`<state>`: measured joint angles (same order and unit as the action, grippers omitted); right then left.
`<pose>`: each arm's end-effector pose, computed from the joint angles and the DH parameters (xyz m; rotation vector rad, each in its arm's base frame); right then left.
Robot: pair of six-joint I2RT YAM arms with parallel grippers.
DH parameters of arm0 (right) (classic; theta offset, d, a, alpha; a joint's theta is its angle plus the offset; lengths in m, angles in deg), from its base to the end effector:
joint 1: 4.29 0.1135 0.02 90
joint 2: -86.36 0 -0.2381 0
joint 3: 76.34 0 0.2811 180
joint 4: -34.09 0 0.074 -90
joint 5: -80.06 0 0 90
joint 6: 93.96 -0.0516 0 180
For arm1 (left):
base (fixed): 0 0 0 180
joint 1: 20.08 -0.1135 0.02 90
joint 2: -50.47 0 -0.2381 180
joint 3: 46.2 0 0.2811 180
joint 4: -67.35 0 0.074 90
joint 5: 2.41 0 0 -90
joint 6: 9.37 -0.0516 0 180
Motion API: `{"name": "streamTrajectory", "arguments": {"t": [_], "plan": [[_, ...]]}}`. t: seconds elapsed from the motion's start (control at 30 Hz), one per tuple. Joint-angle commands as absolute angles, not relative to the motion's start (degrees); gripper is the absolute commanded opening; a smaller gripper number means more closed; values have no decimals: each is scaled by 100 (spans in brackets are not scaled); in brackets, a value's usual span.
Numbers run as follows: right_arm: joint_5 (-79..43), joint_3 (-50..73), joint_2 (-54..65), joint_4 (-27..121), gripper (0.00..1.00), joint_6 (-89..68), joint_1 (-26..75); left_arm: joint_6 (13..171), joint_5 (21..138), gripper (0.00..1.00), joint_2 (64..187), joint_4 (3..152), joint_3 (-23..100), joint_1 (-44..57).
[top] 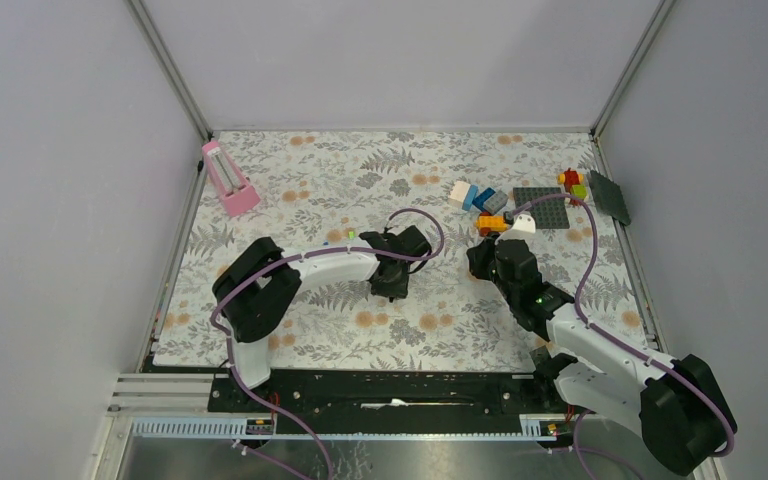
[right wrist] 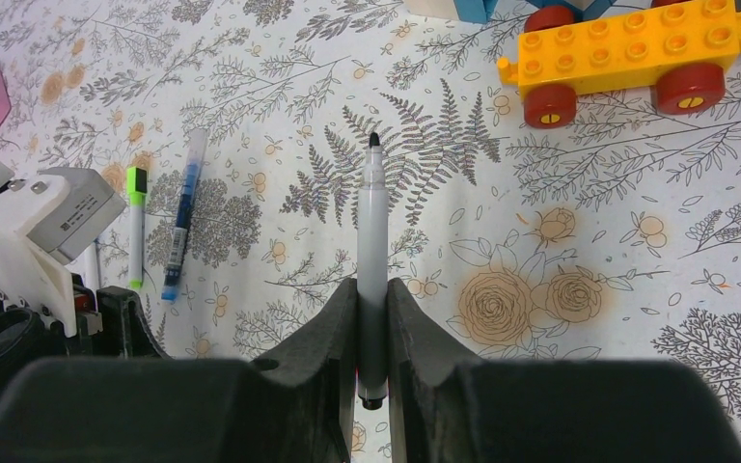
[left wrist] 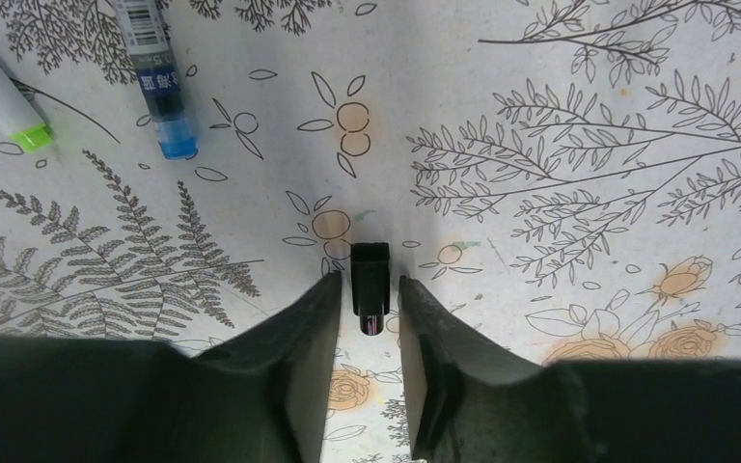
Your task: Insert the pens into the pen caps
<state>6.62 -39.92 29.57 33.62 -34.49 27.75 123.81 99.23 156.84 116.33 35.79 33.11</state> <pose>0.2360 0.1303 0.1728 0.1707 1.9225 0.4607 0.2353 -0.2970 0.1066 0.2024 2.7887 -0.1147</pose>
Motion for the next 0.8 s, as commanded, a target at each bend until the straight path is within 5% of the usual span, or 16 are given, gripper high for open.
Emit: {"name": "streamTrajectory", "arguments": {"t": [0.0,0.53,0.77], "plan": [[581,-3999,2962,3112,0,-3496,2701,12223,10068,38,15664,11702,3780,3342],[509,-4011,2967,3112,0,-3513,2648,12194,10173,35,15882,11781,3979,3351],[403,-4031,2959,3070,0,-3489,2617,12235,10080,4,15878,11806,3884,3348]]}}
